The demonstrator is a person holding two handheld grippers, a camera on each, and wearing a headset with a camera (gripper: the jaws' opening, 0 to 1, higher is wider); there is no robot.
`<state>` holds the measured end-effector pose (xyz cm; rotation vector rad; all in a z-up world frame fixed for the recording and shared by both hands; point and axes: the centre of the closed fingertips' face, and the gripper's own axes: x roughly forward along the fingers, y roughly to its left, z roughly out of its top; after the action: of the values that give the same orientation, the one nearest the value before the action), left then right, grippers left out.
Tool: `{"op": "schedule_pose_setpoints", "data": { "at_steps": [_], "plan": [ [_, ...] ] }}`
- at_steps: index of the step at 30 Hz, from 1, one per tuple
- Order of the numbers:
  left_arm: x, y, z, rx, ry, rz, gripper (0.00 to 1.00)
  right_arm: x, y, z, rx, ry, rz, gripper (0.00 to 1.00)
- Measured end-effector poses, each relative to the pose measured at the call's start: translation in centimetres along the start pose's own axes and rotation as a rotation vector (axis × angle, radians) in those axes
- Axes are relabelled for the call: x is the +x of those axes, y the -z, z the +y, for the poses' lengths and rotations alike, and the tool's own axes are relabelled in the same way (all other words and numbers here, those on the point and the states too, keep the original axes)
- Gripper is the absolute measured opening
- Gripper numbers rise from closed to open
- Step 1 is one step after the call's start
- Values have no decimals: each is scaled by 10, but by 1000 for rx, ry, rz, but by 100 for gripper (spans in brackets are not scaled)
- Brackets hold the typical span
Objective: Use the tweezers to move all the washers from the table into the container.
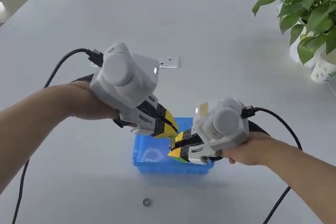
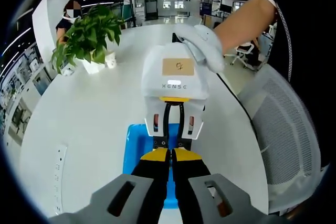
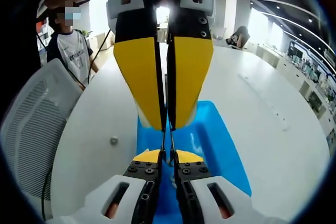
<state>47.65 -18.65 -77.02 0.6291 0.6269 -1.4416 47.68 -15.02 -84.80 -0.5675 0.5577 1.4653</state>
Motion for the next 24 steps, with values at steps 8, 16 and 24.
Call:
{"op": "schedule_pose_setpoints", "data": {
  "at_steps": [8,16,24],
  "plan": [
    [6,5,2,-14,9,-5,5,5,7,-2,7,-12,15,11],
    [10,9,3,-23,16,-6,5,8,12,-2,15,-26,27,11],
    [13,11,3,-26,19,-6,5,10,15,-2,15,-28,37,11]
  ]
}}
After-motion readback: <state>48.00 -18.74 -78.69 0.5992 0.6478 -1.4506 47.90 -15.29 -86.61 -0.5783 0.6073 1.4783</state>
